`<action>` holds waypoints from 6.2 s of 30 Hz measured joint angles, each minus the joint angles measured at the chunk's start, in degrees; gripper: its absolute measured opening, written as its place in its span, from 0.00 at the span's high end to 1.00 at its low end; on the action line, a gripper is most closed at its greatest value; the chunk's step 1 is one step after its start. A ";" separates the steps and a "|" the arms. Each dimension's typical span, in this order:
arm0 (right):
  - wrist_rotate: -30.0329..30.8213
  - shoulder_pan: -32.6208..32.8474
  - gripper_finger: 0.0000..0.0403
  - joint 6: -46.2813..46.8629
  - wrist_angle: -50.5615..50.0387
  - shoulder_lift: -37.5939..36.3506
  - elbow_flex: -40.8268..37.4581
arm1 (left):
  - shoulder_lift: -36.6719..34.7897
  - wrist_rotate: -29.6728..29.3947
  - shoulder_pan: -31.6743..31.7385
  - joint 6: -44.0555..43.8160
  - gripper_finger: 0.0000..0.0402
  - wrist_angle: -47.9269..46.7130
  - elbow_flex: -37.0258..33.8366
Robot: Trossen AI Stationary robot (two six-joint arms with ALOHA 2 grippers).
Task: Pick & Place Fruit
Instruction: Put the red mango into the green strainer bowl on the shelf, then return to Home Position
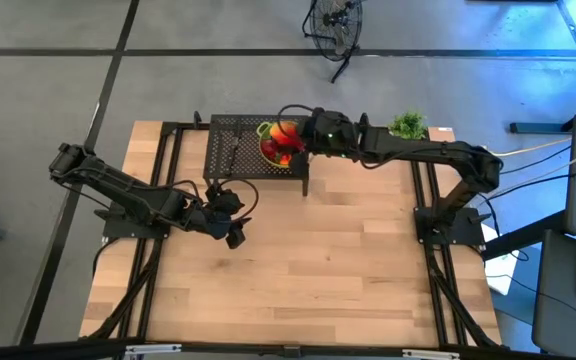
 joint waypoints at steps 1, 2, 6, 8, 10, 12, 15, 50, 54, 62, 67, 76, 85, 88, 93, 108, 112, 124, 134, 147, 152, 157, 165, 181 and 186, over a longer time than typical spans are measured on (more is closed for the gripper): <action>-0.01 -0.07 0.36 -0.01 -0.15 0.54 -0.02 | 0.00 -0.02 0.00 0.00 0.48 0.02 0.00; -0.02 -0.04 0.36 -0.04 0.07 1.09 -0.02 | 0.00 -0.01 -0.01 0.01 0.48 0.00 0.00; -0.03 -0.09 0.35 -0.04 0.77 1.67 -0.04 | 0.00 0.00 0.00 0.01 0.48 0.00 0.00; -0.03 -0.11 0.33 -0.02 0.88 1.74 -0.03 | 0.00 -0.02 -0.01 0.00 0.48 0.00 0.00; -0.03 -0.20 0.32 -0.02 0.71 1.87 -0.04 | 0.00 0.00 -0.02 0.00 0.48 0.02 0.00; -0.04 -0.35 0.31 -0.02 0.65 1.87 -0.04 | 0.00 -0.02 -0.01 0.00 0.48 0.02 0.00; -0.03 -0.43 0.32 -0.07 -0.56 1.87 -0.04 | 0.00 0.00 -0.02 0.00 0.48 0.02 0.00; 3.26 -0.48 0.20 -3.56 -1.24 1.85 -0.07 | 0.00 -0.04 0.00 0.00 0.48 0.02 0.00; 3.42 -0.48 0.15 -3.56 -1.22 1.85 -0.07 | 0.00 -0.04 0.00 0.00 0.48 0.02 0.00; 2.98 -0.46 0.08 -4.90 -1.40 1.51 -0.09 | 0.00 -0.04 -0.02 0.00 0.48 0.02 0.00; 2.96 -0.46 0.05 -4.99 -1.62 -0.03 -0.09 | 0.00 -0.04 -0.01 0.00 0.48 0.02 0.00; 2.94 -0.35 0.03 -5.16 -6.17 -4.69 -0.09 | 0.00 -0.04 -0.01 -0.03 0.48 0.04 0.00; 2.87 -0.34 0.07 -5.16 -14.95 -9.02 -0.09 | 0.00 -0.04 -0.02 0.00 0.48 0.04 0.00; 2.79 0.01 0.08 -4.94 -18.31 -10.03 -0.09 | 0.00 -0.04 -0.01 0.00 0.48 0.04 0.00; 2.79 1.64 0.10 -4.94 -22.60 -11.77 -0.09 | 0.00 -0.02 0.00 0.02 0.48 0.04 0.00; 2.90 5.58 0.11 -5.01 -26.62 -22.18 -5.78 | -6.79 0.81 -0.01 7.88 0.48 0.17 0.02; 2.95 6.23 0.09 -4.57 -23.21 -29.08 -13.61 | -11.16 3.48 0.43 13.60 0.48 0.29 0.02; 2.94 10.45 0.04 1.51 -18.12 -46.59 -27.05 | -21.97 11.32 12.63 32.36 0.62 0.51 0.03; 2.96 10.77 0.04 3.02 -12.51 -55.14 -35.42 | -30.47 24.95 24.26 38.45 0.88 0.52 0.02; 3.42 10.75 0.10 4.02 -9.59 -61.59 -42.25 | -41.61 30.13 25.77 36.01 0.99 18.21 -18.60; 3.42 10.75 0.11 3.43 -9.60 -63.98 -42.69 | -47.10 30.29 25.77 34.07 0.99 23.63 -26.04; 3.42 10.75 0.12 2.94 -9.59 -65.13 -42.69 | -51.89 31.94 25.77 33.44 0.99 26.37 -30.55; 7.92 10.75 0.09 2.51 -10.32 -65.43 -42.71 | -59.70 31.93 25.77 32.02 0.99 32.28 -37.50; 7.92 10.46 0.03 2.81 -6.39 -67.55 -49.68 | -68.07 30.11 25.77 27.69 0.99 37.32 -46.36; 8.58 10.38 0.04 3.05 -6.23 -70.67 -52.59 | -67.95 29.07 25.77 27.11 0.99 37.39 -46.36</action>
